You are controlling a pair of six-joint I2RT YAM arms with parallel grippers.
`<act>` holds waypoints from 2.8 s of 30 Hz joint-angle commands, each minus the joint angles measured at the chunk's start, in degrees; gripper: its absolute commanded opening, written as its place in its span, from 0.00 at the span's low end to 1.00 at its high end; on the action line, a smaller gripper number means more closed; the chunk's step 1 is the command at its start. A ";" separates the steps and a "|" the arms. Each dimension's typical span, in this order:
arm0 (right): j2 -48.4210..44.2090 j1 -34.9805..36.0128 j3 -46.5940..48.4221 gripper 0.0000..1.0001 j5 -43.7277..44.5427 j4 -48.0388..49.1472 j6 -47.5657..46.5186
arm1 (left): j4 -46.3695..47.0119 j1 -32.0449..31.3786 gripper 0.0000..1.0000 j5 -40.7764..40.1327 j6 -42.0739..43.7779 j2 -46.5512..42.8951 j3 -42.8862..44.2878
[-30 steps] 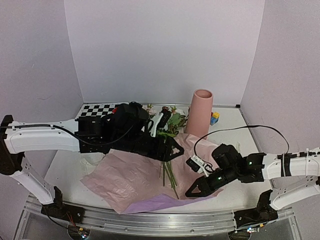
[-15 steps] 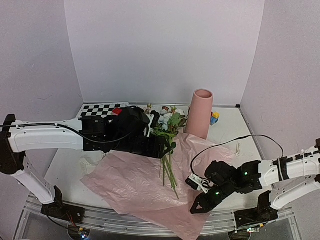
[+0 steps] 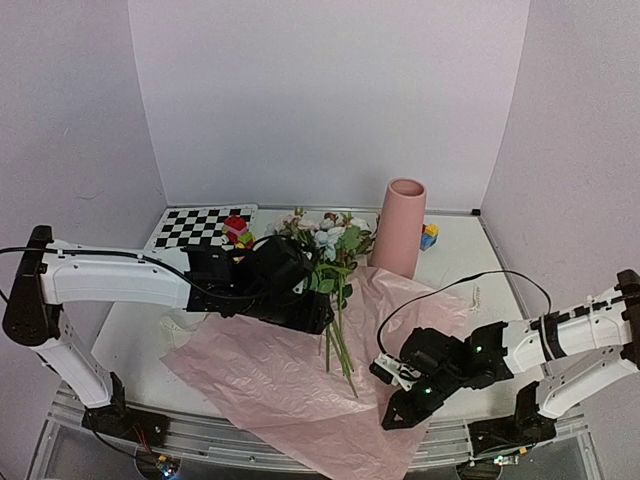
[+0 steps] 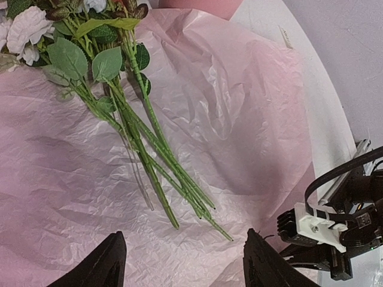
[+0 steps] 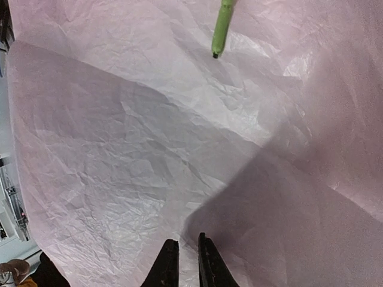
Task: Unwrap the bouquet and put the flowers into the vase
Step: Unfold the wrapping paper at the center of the board, then pick up the fake flower from the wrapping paper.
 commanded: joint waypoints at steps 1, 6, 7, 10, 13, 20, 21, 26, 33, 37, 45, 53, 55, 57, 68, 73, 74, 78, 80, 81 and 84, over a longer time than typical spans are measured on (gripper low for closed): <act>1.56 0.41 -0.97 0.14 0.83 -2.67 -0.51 | -0.04 0.31 0.68 -0.90 -1.38 1.47 -1.17; -1.12 0.45 0.13 0.14 0.00 -2.67 -1.11 | 0.00 0.31 0.68 -1.70 -3.56 4.74 -1.40; -2.07 0.57 0.42 0.14 -0.85 -2.60 -1.53 | -0.02 0.31 0.68 -1.95 -3.87 5.75 -1.25; -4.40 1.90 0.98 0.15 -4.05 -1.73 -2.72 | 0.03 0.31 0.68 -3.56 -5.39 7.90 -1.03; -4.95 3.40 0.98 0.12 -4.59 -1.74 -2.54 | 0.05 0.37 0.68 -4.98 -6.32 8.94 -0.66; -2.09 8.14 -1.52 0.00 -1.03 -2.31 1.34 | 0.76 1.67 0.68 -6.03 -7.24 10.00 -0.33; -1.55 9.07 -1.75 0.00 -0.36 -2.45 2.09 | 0.94 1.87 0.68 -6.03 -7.31 10.28 -0.26; 1.74 10.45 -2.20 0.00 2.18 -2.67 3.25 | 2.53 2.78 0.68 -5.17 -7.32 11.93 0.38; -0.51 10.72 2.24 0.00 5.90 -7.95 1.51 | 4.79 3.33 0.59 -3.45 -6.64 14.01 1.37; -5.59 10.70 6.20 0.00 11.32 -11.46 0.70 | 5.43 4.09 0.49 -3.45 -6.31 15.16 1.89; -2.64 6.73 18.11 0.05 28.13 -15.24 -1.91 | 8.37 6.28 0.46 -2.68 -6.28 15.06 1.37; 6.59 -3.38 28.42 0.06 36.01 -10.25 -7.47 | 15.26 9.19 0.46 -0.57 -8.71 10.50 -5.49; 9.30 -4.75 30.98 0.07 37.74 -8.82 -9.05 | 15.97 9.64 0.46 -0.89 -9.05 9.03 -7.30; 12.94 -6.27 33.71 0.11 38.20 -7.84 -10.74 | 16.28 10.22 0.46 -0.82 -9.32 7.72 -8.63; 30.91 -10.36 45.65 0.15 36.08 -5.82 -15.75 | 17.84 14.40 0.47 -0.75 -10.46 -0.15 -16.05; 36.91 -12.08 50.40 0.14 36.01 -5.75 -16.56 | 18.06 15.62 0.48 -0.69 -9.91 -3.11 -18.54; 38.04 -12.41 51.13 0.14 36.07 -5.74 -16.65 | 18.06 15.81 0.48 -0.70 -9.79 -3.59 -18.94; 41.04 -13.32 53.43 0.14 36.13 -5.70 -16.66 | 18.05 16.26 0.48 -0.49 -9.21 -4.85 -19.84; 41.84 -13.61 53.78 0.14 36.49 -5.72 -16.57 | 18.07 16.30 0.48 -0.59 -8.99 -5.43 -20.15; 42.10 -13.67 53.84 0.14 36.93 -5.69 -16.57 | 18.07 16.37 0.48 -0.80 -8.86 -5.70 -20.34; 42.86 -14.09 53.85 0.14 37.53 -5.74 -16.60 | 18.08 16.59 0.48 -1.01 -8.59 -6.61 -20.76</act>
